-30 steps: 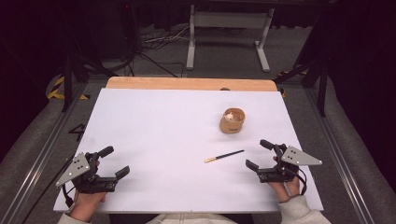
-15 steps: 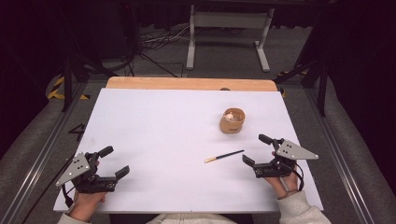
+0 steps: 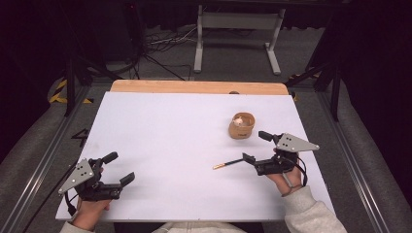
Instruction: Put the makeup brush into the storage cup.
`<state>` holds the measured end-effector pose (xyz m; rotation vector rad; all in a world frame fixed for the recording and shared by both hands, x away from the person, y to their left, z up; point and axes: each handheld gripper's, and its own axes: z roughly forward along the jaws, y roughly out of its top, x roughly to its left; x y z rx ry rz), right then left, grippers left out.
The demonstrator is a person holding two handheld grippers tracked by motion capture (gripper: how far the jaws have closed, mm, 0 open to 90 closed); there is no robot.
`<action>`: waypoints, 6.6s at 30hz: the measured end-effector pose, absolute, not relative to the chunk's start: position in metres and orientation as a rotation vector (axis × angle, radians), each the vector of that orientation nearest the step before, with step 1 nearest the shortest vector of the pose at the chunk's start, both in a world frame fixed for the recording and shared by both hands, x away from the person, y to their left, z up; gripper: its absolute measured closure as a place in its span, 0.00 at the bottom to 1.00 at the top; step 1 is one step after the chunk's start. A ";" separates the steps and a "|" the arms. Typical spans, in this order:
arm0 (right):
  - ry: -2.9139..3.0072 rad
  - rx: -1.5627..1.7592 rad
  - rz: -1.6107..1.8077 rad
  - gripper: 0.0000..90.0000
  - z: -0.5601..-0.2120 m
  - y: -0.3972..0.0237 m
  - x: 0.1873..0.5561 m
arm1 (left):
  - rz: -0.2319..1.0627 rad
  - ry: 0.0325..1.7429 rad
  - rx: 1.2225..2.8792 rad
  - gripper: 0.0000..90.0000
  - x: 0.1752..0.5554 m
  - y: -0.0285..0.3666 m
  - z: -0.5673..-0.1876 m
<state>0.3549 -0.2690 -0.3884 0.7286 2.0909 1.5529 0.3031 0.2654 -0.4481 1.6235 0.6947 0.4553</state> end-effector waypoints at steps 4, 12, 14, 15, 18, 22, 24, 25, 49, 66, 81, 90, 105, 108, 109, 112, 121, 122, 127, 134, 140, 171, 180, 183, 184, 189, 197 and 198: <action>2.116 0.731 1.535 0.05 -0.386 -0.265 0.360 | 0.458 0.695 1.621 0.06 0.303 0.266 -0.448; 2.202 0.675 1.499 0.06 -0.379 -0.254 0.367 | 0.458 0.695 1.620 0.06 0.303 0.266 -0.448; 2.237 0.654 1.467 0.06 -0.376 -0.249 0.369 | 0.456 0.697 1.619 0.06 0.304 0.266 -0.448; 2.257 0.647 1.442 0.07 -0.375 -0.247 0.370 | 0.453 0.698 1.618 0.06 0.304 0.266 -0.448; 2.301 0.634 1.391 0.07 -0.371 -0.242 0.373 | 0.456 0.696 1.619 0.06 0.304 0.266 -0.448; 2.369 0.641 1.319 0.07 -0.366 -0.237 0.378 | 0.454 0.697 1.620 0.06 0.304 0.266 -0.448; 2.390 0.646 1.269 0.09 -0.364 -0.235 0.380 | 0.453 0.699 1.620 0.06 0.304 0.266 -0.448; 2.398 0.652 1.244 0.09 -0.363 -0.234 0.381 | 0.454 0.697 1.621 0.06 0.304 0.266 -0.448; 2.666 0.640 0.900 0.10 -0.343 -0.213 0.403 | 0.451 0.695 1.624 0.06 0.304 0.265 -0.448; 2.868 0.602 0.646 0.11 -0.346 -0.196 0.420 | 0.453 0.694 1.625 0.06 0.304 0.265 -0.448; 2.946 0.582 0.585 0.14 -0.364 -0.189 0.428 | 0.452 0.693 1.625 0.06 0.304 0.266 -0.448; 2.985 0.586 0.543 0.15 -0.378 -0.186 0.429 | 0.449 0.694 1.625 0.06 0.304 0.265 -0.448; 3.041 0.565 0.460 0.20 -0.403 -0.179 0.430 | 0.446 0.696 1.626 0.06 0.305 0.265 -0.449; 3.047 0.552 0.443 0.22 -0.406 -0.177 0.430 | 0.450 0.695 1.626 0.06 0.305 0.265 -0.448; 3.049 0.557 0.437 0.23 -0.408 -0.176 0.430 | 0.450 0.698 1.623 0.06 0.304 0.265 -0.448; 3.052 0.557 0.432 0.24 -0.410 -0.176 0.430 | 0.450 0.698 1.623 0.06 0.304 0.266 -0.449; 3.060 0.549 0.401 0.28 -0.418 -0.175 0.432 | 0.452 0.696 1.628 0.06 0.305 0.266 -0.449; 3.060 0.545 0.394 0.29 -0.419 -0.175 0.432 | 0.449 0.699 1.626 0.06 0.305 0.266 -0.449; 3.058 0.538 0.367 0.36 -0.421 -0.175 0.433 | 0.449 0.701 1.625 0.06 0.305 0.266 -0.449; 3.038 0.494 0.334 0.51 -0.422 -0.172 0.432 | 0.446 0.704 1.629 0.06 0.305 0.266 -0.449; 3.040 0.443 0.321 0.61 -0.421 -0.171 0.431 | 0.446 0.705 1.625 0.06 0.305 0.266 -0.449; 3.061 0.300 0.274 0.92 -0.406 -0.164 0.425 | 0.451 0.700 1.632 0.07 0.305 0.266 -0.448; 3.010 0.295 0.350 0.92 -0.385 -0.165 0.422 | 0.448 0.703 1.631 0.07 0.305 0.266 -0.448; 2.990 0.298 0.402 0.92 -0.379 -0.165 0.420 | 0.450 0.701 1.632 0.07 0.305 0.266 -0.448; 2.974 0.295 0.417 0.92 -0.377 -0.166 0.420 | 0.450 0.701 1.632 0.07 0.305 0.266 -0.448; 2.920 0.302 0.531 0.92 -0.367 -0.169 0.417 | 0.450 0.701 1.632 0.07 0.305 0.266 -0.448; 2.819 0.315 0.686 0.92 -0.353 -0.177 0.414 | 0.449 0.705 1.628 0.07 0.305 0.266 -0.448; 2.802 0.310 0.709 0.92 -0.352 -0.178 0.414 | 0.450 0.703 1.629 0.07 0.305 0.266 -0.448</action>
